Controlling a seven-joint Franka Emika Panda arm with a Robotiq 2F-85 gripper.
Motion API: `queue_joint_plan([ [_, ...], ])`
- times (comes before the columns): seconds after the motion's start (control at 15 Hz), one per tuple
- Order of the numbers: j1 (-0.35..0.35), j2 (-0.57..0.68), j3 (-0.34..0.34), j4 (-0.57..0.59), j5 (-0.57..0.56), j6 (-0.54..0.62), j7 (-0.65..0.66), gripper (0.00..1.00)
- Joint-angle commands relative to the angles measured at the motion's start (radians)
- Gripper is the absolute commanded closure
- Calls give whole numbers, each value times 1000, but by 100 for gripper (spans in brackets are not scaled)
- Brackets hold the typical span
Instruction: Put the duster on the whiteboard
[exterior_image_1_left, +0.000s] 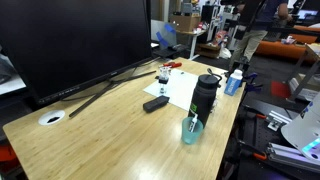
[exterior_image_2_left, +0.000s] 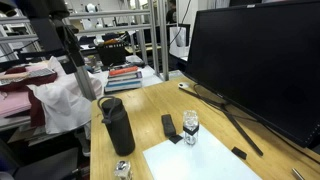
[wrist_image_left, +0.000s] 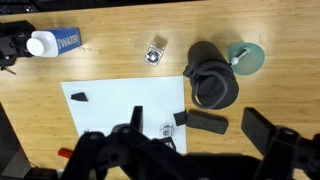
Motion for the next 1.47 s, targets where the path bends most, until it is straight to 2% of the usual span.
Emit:
queue_joint_plan([
  [0.0,11,3,-9,2,-7,-2,6,0],
  [0.13,2,11,2,1,-14,69,21,0],
  [0.4,6,94,5,23,11,135,33,0],
  [0.67,-32,225,62,53,-65,260,143,0],
  [0.93,-73,376,105,106,-177,367,317,0],
  [1.0,-20,319,62,64,-140,345,263,0],
  [1.13,-28,374,65,88,-170,367,308,0],
  [1.4,-31,379,67,99,-172,367,311,0],
])
